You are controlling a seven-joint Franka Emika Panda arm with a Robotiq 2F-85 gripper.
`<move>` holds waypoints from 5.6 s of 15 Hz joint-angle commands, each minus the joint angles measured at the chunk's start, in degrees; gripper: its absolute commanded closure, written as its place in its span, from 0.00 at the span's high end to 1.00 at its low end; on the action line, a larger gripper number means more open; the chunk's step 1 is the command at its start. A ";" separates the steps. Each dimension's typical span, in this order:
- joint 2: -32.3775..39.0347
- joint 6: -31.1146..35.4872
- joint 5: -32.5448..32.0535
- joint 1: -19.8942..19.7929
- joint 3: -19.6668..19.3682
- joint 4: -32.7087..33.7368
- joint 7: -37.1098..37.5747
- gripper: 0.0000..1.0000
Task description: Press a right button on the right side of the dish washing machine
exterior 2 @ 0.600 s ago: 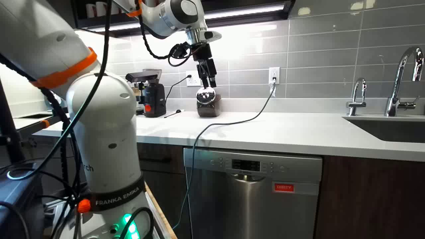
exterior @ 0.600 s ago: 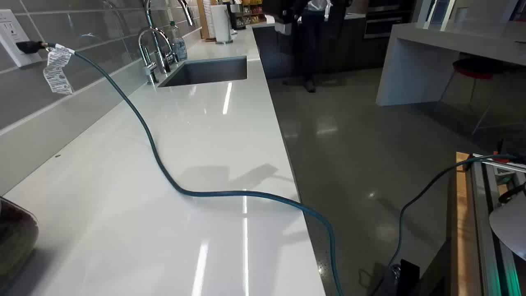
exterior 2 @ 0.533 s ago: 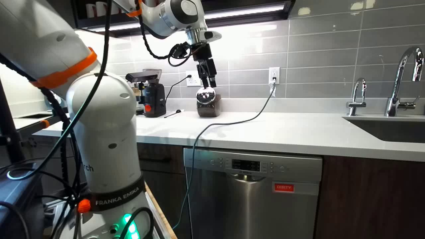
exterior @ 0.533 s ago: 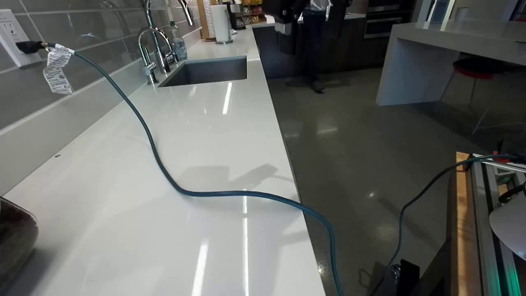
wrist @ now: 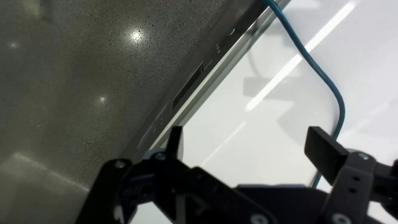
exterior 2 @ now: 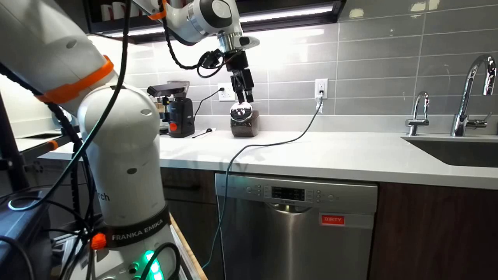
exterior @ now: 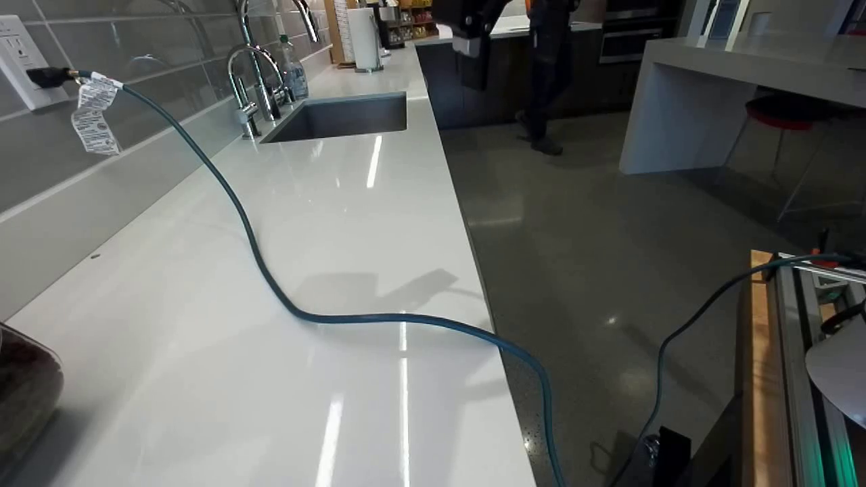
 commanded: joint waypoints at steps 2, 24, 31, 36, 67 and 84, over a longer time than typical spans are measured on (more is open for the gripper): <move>2.08 1.28 -2.87 -2.25 -2.71 0.37 2.96 1.00; 12.47 18.59 -10.61 -4.66 -25.17 -7.88 -44.38 1.00; 12.46 19.40 -10.63 -4.83 -25.29 -8.35 -44.38 1.00; 23.27 18.64 -12.62 -4.68 -27.08 -4.16 -53.69 1.00; 52.19 51.16 -7.64 -15.08 -20.27 -0.99 -86.48 1.00; 62.71 54.02 5.10 -38.50 0.95 4.38 -103.94 0.00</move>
